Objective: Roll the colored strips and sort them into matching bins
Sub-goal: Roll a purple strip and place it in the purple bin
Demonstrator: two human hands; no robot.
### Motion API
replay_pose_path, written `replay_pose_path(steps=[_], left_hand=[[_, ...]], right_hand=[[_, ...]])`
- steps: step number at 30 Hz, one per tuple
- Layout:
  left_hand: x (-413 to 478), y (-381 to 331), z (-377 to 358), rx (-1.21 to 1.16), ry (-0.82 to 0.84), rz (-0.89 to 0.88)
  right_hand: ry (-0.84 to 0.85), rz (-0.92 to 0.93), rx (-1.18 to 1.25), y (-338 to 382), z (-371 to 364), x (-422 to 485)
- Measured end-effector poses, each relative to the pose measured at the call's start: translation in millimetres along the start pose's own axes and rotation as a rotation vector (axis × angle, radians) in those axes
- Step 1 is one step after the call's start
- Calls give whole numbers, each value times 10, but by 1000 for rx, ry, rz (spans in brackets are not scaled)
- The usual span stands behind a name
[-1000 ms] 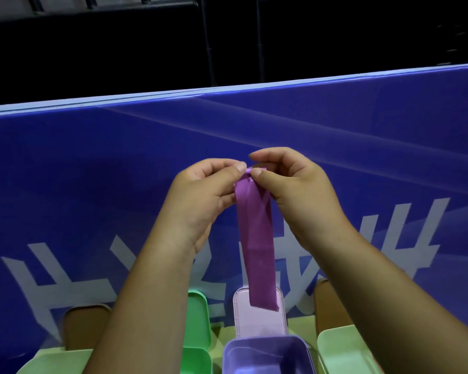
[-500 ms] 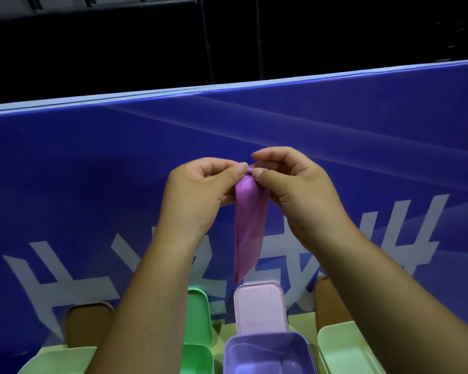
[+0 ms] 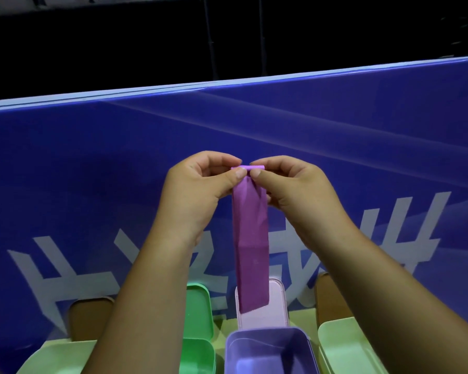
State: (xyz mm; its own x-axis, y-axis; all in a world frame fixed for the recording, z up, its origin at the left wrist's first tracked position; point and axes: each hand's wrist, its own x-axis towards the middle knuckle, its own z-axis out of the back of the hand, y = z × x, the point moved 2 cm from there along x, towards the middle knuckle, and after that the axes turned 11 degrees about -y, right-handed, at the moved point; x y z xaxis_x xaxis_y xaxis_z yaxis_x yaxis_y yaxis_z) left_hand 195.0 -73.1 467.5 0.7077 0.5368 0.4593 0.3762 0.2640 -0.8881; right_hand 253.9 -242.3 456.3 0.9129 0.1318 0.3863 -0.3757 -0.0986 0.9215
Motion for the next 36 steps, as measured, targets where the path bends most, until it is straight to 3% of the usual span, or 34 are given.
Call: replay_pose_path(steps=[14,36], left_hand=[[-25,87,-8,-134,25,126],[-13,107,4,-60,142,155]], right_hand=[[-73,55,1,13,-63,2],[-41,92,-88,-71,33,16]])
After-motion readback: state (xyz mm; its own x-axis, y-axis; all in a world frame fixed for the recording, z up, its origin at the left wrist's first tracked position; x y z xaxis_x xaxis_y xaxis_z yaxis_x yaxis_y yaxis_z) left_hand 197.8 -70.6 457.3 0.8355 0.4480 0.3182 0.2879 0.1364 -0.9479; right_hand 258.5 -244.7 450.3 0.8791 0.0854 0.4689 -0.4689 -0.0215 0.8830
